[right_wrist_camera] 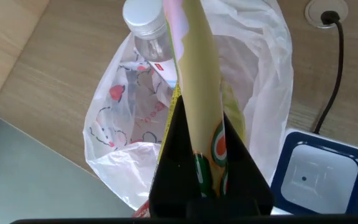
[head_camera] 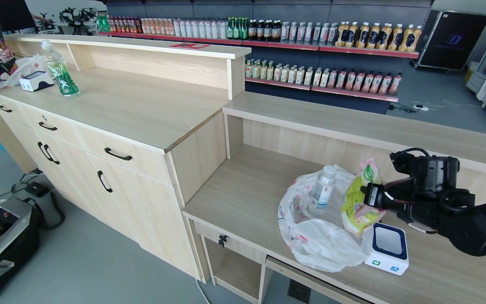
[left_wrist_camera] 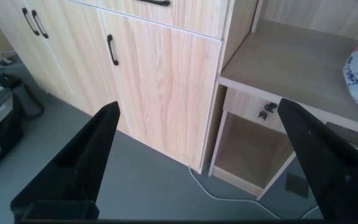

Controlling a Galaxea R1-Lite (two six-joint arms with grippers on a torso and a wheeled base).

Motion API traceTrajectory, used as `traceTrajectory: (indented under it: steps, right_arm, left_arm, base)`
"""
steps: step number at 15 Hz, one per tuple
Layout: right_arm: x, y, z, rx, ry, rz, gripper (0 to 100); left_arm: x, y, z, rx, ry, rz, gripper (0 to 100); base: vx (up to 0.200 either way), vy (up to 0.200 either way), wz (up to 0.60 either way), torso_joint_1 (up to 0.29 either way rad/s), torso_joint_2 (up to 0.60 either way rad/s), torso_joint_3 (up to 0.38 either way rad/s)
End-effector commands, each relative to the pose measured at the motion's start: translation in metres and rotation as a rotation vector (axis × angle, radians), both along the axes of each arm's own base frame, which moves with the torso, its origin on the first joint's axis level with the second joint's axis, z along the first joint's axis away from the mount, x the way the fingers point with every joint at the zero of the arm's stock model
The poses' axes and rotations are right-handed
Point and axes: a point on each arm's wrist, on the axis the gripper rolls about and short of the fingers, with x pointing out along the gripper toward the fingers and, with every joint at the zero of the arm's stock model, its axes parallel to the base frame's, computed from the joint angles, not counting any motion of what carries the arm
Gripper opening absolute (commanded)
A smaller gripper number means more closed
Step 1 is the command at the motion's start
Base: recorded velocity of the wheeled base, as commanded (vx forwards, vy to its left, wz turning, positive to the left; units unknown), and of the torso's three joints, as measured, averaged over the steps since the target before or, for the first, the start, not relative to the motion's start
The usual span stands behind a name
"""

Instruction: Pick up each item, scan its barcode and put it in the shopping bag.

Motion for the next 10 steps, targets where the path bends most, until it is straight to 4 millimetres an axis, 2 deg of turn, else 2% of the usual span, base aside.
traceTrajectory:
  steps: [1,6,10]
  right_arm:
    - [0.003,-0.005,-0.007,-0.007,0.017,-0.014,0]
    - [0.024,-0.011,-0.022,0.006,-0.062,-0.037,0]
    - [0.048,-0.010,-0.042,0.014,-0.103,-0.037,0]
  left_arm:
    - [0.000,0.000,0.000,0.000,0.000,0.001,100]
    - [0.000,0.000,0.000,0.000,0.000,0.001,100]
    - [0.000,0.000,0.000,-0.002,0.000,0.001,100]
  base:
    - [0.000,0.000,0.00,0.000,0.00,0.000]
    - [0.000,0.000,0.00,0.000,0.00,0.000]
    - [0.000,0.000,0.00,0.000,0.00,0.000]
